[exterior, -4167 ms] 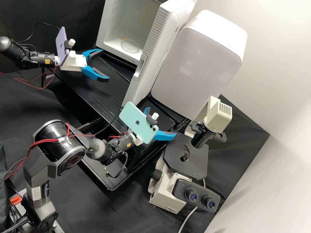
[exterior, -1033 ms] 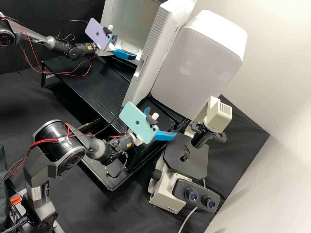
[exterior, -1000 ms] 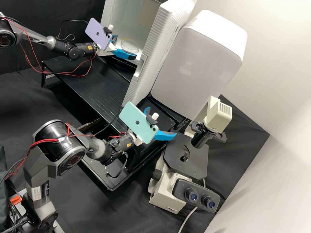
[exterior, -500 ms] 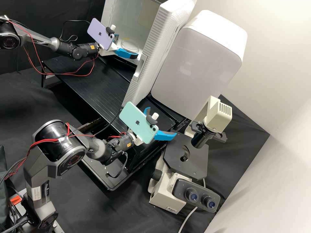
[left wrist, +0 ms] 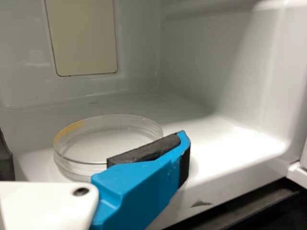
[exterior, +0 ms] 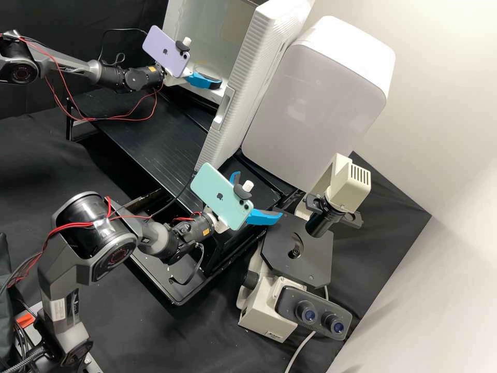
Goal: Take the petri dish out of the incubator
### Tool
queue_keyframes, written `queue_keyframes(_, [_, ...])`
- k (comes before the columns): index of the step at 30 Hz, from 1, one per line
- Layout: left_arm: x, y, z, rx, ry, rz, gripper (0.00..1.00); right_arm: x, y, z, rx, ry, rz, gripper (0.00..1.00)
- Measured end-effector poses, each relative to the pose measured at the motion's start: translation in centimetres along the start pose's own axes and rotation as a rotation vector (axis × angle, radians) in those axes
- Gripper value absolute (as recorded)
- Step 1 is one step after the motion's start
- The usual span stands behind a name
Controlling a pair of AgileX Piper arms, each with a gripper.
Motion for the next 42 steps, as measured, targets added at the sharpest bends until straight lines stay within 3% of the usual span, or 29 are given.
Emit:
queue_keyframes(6, [0.1, -0.1, 0.4, 0.029, 0.002, -0.006, 1.00, 0.0, 0.0, 0.0, 0.000, 0.000, 0.000, 1.00])
queue_keyframes(13, [0.3, -0.3, 0.5, 0.028, 0.000, -0.005, 1.00, 0.0, 0.0, 0.0, 0.000, 0.000, 0.000, 1.00])
queue_keyframes(22, [0.7, -0.8, 0.7, 0.009, -0.005, -0.009, 1.00, 0.0, 0.0, 0.0, 0.000, 0.000, 0.000, 1.00])
queue_keyframes(42, [0.8, -0.2, 1.2, -0.027, -0.033, -0.035, 1.00, 0.0, 0.0, 0.0, 0.000, 0.000, 0.000, 1.00])
